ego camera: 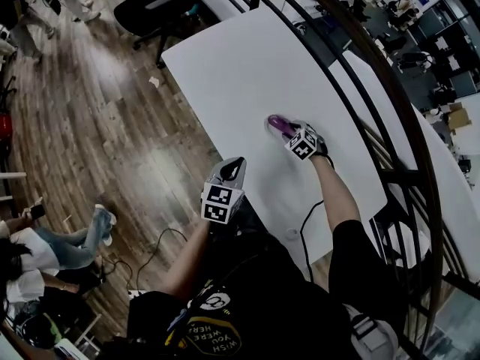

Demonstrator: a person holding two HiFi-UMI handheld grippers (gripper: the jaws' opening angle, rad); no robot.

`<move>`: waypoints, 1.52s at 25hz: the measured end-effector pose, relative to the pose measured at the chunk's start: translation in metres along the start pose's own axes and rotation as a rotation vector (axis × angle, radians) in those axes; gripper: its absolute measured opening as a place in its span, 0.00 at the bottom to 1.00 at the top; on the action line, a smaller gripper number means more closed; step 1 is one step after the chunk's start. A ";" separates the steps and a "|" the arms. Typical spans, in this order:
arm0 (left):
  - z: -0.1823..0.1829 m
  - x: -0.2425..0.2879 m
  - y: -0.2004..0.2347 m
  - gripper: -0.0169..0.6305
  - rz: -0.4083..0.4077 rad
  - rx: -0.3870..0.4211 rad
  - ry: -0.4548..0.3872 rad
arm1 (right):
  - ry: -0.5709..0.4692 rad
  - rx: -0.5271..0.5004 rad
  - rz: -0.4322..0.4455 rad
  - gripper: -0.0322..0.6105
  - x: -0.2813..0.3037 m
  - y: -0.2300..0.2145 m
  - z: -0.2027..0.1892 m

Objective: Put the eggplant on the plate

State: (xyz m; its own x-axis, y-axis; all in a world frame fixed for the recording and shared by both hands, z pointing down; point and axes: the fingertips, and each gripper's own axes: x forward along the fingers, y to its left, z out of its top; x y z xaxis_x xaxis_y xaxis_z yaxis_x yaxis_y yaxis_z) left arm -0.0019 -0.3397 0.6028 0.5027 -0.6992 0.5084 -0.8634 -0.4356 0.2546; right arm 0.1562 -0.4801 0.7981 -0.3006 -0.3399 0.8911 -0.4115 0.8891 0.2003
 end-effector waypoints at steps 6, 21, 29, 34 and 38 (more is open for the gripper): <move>-0.015 -0.011 0.005 0.03 0.017 -0.017 0.012 | -0.038 0.084 -0.016 0.47 0.002 0.006 -0.009; 0.041 -0.038 -0.066 0.03 -0.115 0.111 -0.141 | -0.652 0.793 -0.394 0.08 -0.287 0.097 -0.004; 0.062 -0.058 -0.106 0.03 -0.148 0.179 -0.224 | -0.781 0.961 -0.478 0.05 -0.352 0.124 -0.022; 0.062 -0.060 -0.112 0.03 -0.163 0.179 -0.217 | -0.803 0.965 -0.507 0.05 -0.364 0.120 -0.025; 0.060 -0.063 -0.110 0.03 -0.150 0.174 -0.223 | -0.804 0.948 -0.496 0.05 -0.361 0.121 -0.024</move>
State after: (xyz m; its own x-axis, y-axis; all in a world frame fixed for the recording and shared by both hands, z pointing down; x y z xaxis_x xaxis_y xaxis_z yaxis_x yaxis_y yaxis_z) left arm 0.0637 -0.2820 0.4938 0.6374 -0.7185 0.2784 -0.7683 -0.6201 0.1586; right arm 0.2358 -0.2419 0.5106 -0.2313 -0.9387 0.2556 -0.9595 0.1766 -0.2197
